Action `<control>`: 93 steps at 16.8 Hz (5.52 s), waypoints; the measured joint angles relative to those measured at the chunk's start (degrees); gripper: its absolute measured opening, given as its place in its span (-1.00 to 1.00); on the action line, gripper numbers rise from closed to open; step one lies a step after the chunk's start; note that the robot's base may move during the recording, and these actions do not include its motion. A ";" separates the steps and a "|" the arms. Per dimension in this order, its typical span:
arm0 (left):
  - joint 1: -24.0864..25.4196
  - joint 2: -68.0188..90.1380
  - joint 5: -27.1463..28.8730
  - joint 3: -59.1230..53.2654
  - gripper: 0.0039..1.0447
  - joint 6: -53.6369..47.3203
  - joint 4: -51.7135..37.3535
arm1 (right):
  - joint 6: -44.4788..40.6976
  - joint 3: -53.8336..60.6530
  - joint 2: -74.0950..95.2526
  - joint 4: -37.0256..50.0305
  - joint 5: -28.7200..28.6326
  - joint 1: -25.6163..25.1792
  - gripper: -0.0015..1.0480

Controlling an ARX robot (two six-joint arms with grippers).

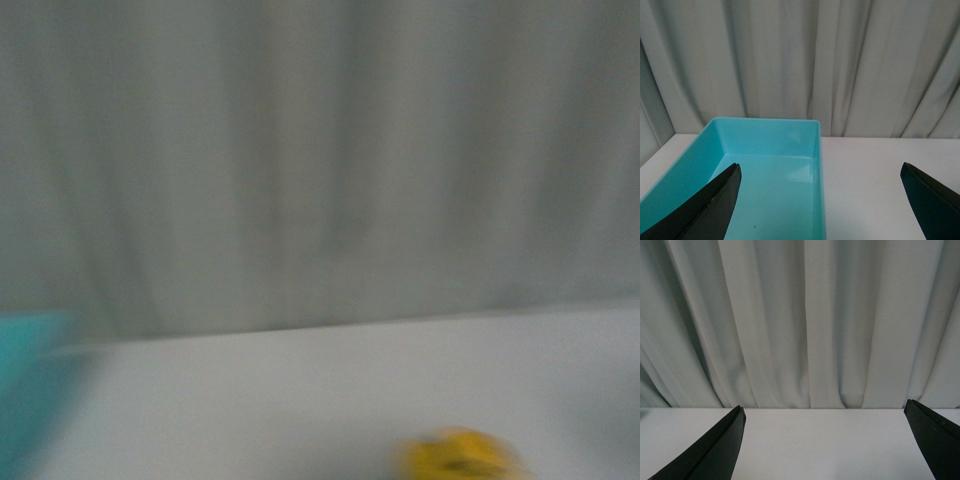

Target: Wind up and store yellow beetle toy

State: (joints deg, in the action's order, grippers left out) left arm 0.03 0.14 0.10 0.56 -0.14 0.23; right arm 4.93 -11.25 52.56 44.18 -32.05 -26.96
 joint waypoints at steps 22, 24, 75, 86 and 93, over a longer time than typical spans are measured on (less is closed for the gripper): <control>-0.02 0.00 -0.04 0.00 0.88 0.00 -0.04 | -102.88 -60.89 61.05 -83.01 -2.12 16.72 0.87; -0.02 0.00 -0.04 0.00 0.88 0.00 -0.04 | -103.62 -64.02 64.30 -84.32 -0.74 18.62 0.87; 0.00 0.00 -0.07 0.00 0.88 0.00 -0.04 | -104.69 -49.99 65.79 -76.06 10.56 8.13 -0.21; 0.00 0.00 -0.07 0.00 0.88 0.00 -0.04 | -104.54 -49.62 66.77 -78.07 9.81 8.17 0.87; 0.00 0.00 -0.07 0.00 0.88 0.00 -0.04 | -104.19 -49.20 66.75 -76.65 9.46 8.22 0.87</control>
State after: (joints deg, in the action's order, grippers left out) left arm 0.03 0.14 0.03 0.56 -0.14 0.19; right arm -99.26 -60.45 119.31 -32.47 -22.59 -18.74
